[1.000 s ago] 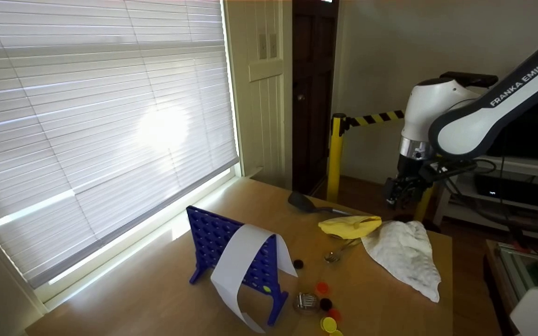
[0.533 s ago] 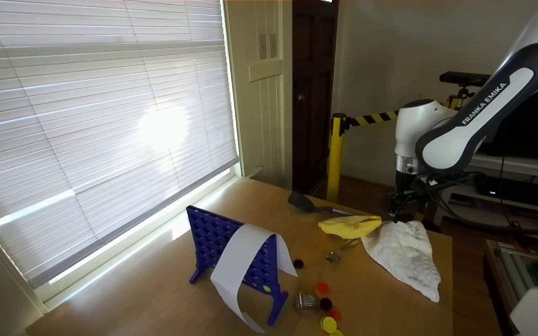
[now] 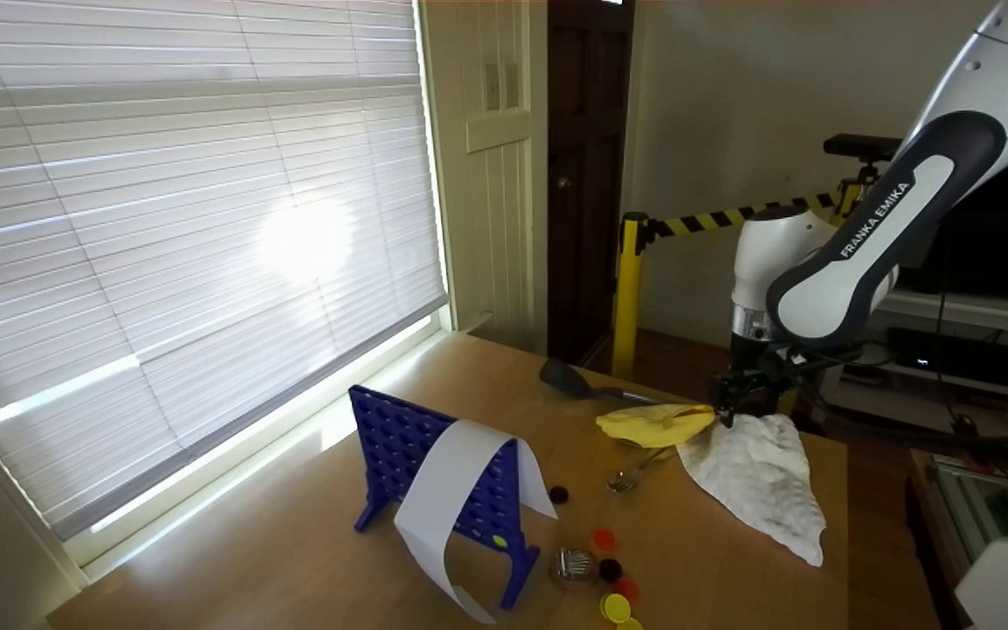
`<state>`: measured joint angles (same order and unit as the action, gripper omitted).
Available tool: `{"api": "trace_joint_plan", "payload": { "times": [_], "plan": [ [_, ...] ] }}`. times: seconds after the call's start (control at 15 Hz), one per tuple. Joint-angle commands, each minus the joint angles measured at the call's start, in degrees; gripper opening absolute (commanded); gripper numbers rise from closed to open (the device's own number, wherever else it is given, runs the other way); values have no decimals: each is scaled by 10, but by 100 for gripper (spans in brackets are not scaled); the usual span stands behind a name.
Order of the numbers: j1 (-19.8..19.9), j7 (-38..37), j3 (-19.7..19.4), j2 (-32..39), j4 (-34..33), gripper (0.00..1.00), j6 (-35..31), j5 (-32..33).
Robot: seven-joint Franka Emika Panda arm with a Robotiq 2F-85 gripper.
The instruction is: Move the white cloth to the left
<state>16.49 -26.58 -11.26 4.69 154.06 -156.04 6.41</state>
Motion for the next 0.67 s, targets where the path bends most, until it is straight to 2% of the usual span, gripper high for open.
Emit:
{"api": "trace_joint_plan", "payload": {
  "times": [0.0,0.4,0.53,0.6],
  "plan": [
    [-25,21,-10,26,-9,57,-26,-33],
    [-51,12,-12,33,-12,14,-22,-39],
    [-56,7,-18,18,-13,3,3,-29],
    [-60,-2,-24,4,-11,1,20,-13]
  ]
}}
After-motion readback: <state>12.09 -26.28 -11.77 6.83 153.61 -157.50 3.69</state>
